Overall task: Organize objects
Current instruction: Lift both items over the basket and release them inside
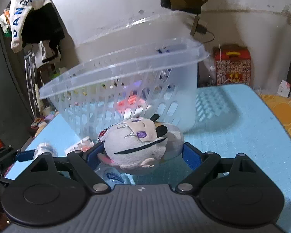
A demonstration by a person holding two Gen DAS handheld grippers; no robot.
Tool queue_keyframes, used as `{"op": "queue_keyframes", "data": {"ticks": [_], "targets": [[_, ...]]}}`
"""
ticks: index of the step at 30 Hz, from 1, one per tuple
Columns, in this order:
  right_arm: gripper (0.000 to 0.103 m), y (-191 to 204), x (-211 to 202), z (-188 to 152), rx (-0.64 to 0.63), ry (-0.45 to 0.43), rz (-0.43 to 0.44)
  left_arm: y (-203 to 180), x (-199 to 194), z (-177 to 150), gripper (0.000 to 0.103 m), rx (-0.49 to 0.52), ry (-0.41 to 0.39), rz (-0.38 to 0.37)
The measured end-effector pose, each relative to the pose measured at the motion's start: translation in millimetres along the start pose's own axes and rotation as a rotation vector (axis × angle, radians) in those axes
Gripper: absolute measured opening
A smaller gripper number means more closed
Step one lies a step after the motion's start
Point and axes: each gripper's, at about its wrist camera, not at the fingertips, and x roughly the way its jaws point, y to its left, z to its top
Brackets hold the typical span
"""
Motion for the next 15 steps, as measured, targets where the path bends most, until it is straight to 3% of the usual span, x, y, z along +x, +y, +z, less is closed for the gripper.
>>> {"op": "queue_keyframes", "data": {"ticks": [7, 15], "targets": [[0.088, 0, -16, 3, -0.028, -0.056, -0.018, 4, -6, 2, 0.081, -0.013, -0.041, 0.012], [0.088, 15, -59, 9, -0.135, -0.252, -0.059, 6, -22, 7, 0.081, -0.030, -0.117, 0.038]]}}
